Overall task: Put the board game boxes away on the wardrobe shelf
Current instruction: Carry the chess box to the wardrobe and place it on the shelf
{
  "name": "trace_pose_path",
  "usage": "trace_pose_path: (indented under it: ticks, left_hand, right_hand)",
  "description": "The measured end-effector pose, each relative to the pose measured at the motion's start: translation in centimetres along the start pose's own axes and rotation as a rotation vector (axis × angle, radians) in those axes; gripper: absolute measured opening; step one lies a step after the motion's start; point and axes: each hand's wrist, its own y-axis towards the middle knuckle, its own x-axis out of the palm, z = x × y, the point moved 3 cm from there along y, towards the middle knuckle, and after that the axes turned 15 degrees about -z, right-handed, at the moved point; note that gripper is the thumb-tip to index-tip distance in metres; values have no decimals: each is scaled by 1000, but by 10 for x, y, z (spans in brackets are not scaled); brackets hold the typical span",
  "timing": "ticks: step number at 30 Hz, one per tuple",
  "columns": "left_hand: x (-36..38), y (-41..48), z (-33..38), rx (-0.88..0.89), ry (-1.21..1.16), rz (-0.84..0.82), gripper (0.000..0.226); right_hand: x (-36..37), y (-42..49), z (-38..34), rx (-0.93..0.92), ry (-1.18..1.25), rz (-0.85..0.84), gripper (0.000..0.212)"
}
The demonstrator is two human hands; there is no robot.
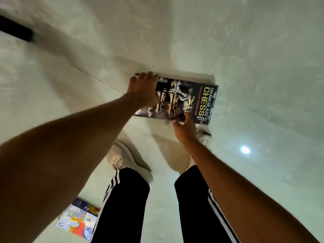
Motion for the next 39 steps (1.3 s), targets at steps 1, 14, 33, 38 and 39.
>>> trace_pose_path:
  ticks: [1, 14, 33, 38, 39]
  left_hand:
    - [5, -1, -2, -36, -1, -18, 74]
    - [61, -31, 5, -192, -1366, -153, 51]
    - [-53, -462, 30, -63, -1884, 474, 76]
    - [-57, -623, 47, -75, -1987, 629, 69]
    - [-52, -657, 48, -76, -2026, 688, 69]
  right_hand:
    - [-1, 0, -1, 1, 14, 10, 60]
    - [-30, 33, -22, -42, 57, -88, 54]
    - [-54, -368, -219, -491, -379, -319, 68]
    - [-33, -512, -251, -536, -531, -421, 69]
    - [-21, -541, -258, -562, -574, -455, 69]
